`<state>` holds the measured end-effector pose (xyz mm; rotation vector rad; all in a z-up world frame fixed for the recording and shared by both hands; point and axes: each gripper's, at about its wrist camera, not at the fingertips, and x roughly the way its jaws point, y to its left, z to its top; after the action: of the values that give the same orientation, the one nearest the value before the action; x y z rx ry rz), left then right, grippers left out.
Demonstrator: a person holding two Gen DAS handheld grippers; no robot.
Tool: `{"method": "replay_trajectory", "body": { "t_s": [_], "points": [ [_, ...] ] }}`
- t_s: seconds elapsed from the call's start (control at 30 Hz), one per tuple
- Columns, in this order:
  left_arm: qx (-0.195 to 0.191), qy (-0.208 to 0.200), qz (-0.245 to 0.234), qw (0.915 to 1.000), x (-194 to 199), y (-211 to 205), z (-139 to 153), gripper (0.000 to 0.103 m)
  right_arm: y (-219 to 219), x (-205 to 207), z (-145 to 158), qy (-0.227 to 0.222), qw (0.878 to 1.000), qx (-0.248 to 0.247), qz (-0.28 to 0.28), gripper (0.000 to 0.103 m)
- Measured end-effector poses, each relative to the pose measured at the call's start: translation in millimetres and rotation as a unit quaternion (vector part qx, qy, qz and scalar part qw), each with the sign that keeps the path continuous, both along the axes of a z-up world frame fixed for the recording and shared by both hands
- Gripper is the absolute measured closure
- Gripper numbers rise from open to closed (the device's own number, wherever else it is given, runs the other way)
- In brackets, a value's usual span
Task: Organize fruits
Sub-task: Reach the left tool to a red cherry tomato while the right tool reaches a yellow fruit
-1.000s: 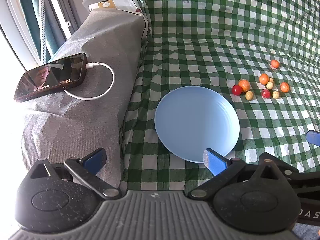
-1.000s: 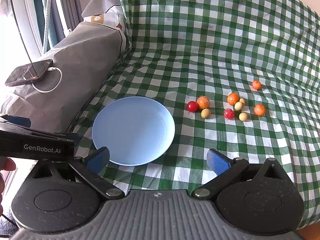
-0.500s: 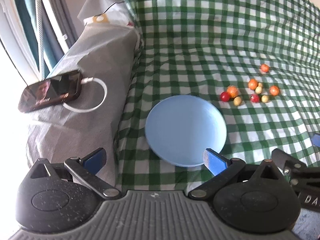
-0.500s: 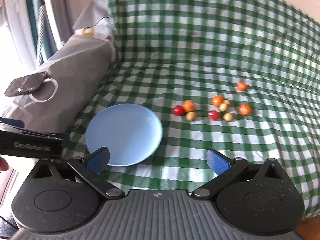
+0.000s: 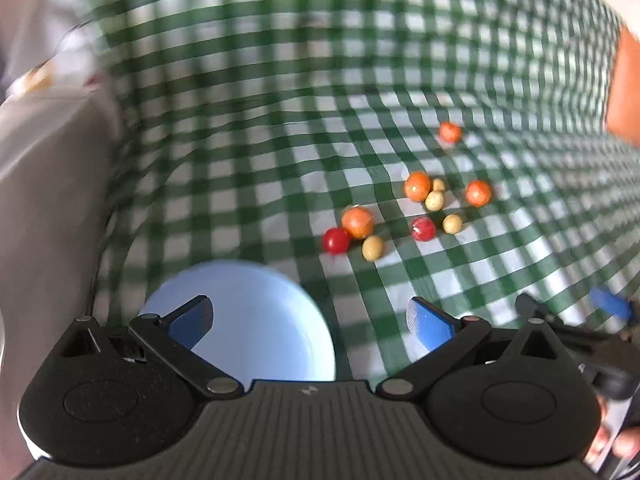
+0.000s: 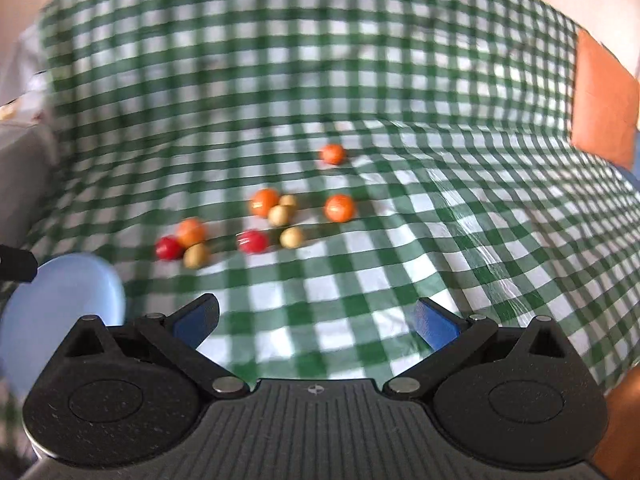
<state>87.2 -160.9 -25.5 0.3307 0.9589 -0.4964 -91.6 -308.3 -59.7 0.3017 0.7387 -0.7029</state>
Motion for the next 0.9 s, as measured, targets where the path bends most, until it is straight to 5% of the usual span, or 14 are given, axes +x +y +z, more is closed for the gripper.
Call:
{"method": "replay_trajectory", "body": {
  "t_s": [0.13, 0.4, 0.63, 0.9],
  "points": [
    [0.059, -0.006, -0.064, 0.9962, 35, -42, -36, 0.000, -41, 30, -38, 0.003, 1.000, 0.019, -0.016, 0.001],
    [0.127, 0.044, -0.057, 0.9894, 94, -66, -111, 0.000, -87, 97, -105, 0.028, 0.999, 0.031, -0.024, 0.001],
    [0.130, 0.076, -0.061, 0.9867, 121, -76, -141, 0.000, -94, 118, -125, 0.008, 1.000, 0.012, -0.023, 0.001],
    [0.110, 0.066, -0.055, 0.9902, 120, -75, -139, 0.002, -93, 118, -124, -0.001, 1.000, 0.004, -0.027, 0.001]
  ]
}}
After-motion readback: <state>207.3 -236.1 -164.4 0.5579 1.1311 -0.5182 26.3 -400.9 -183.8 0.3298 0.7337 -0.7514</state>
